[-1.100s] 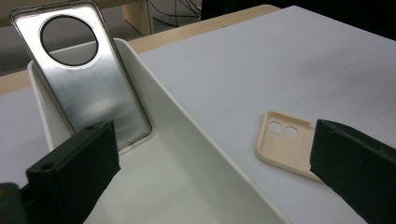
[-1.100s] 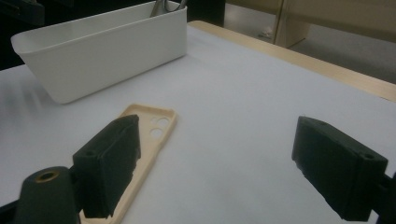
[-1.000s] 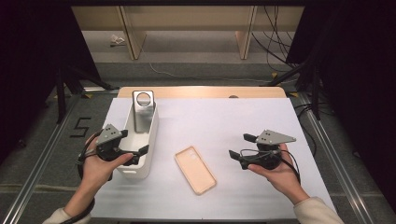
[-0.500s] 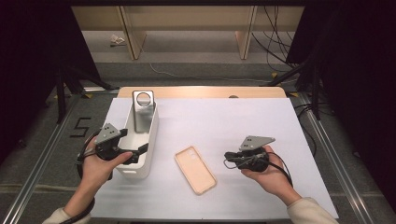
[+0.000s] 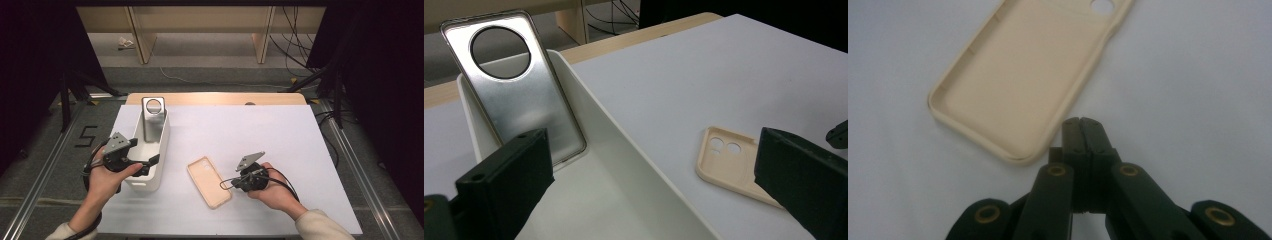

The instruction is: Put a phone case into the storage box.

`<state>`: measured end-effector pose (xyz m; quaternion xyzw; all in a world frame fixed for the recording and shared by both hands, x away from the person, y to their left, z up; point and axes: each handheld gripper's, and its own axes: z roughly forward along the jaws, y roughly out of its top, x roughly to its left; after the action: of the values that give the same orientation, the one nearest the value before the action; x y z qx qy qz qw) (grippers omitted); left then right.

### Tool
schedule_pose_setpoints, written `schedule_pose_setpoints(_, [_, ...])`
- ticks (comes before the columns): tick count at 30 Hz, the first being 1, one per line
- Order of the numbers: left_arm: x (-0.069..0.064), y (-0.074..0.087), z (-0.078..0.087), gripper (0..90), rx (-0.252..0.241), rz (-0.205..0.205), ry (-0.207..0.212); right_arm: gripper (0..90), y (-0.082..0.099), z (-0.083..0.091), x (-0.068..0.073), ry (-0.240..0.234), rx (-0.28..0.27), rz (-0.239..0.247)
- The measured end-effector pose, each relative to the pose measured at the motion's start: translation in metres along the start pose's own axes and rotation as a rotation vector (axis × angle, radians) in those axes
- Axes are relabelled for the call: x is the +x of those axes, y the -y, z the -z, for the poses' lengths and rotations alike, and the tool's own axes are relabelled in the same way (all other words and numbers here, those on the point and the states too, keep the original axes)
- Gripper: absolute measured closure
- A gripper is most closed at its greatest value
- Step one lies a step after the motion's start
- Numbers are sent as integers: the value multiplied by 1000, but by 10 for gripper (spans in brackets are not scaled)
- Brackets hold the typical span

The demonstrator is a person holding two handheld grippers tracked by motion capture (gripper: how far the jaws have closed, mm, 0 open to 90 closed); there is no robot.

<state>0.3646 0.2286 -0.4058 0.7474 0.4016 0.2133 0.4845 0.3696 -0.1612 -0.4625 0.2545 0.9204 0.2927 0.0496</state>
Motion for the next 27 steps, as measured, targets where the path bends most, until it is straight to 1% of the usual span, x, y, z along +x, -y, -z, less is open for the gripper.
schedule_pose_setpoints(1, [0,0,0,17,0,0,-1,900,0,-2,1,-2,13,-5])
schedule_pose_setpoints(4, [0,0,0,17,-1,-3,0,900,0,-6,2,-12,42,1])
schedule_pose_setpoints(9, [0,0,0,17,-5,-4,0,900,0,-10,6,-31,74,5])
schedule_pose_setpoints(12, [-1,-1,1,17,-9,-3,1,900,-1,-11,8,-29,77,10])
schedule_pose_setpoints(15, [-1,-1,0,17,-8,-3,4,900,-1,-12,10,-39,75,5])
schedule_pose_setpoints(27, [-2,-1,0,17,-7,-4,7,900,-13,-23,32,-89,74,54])
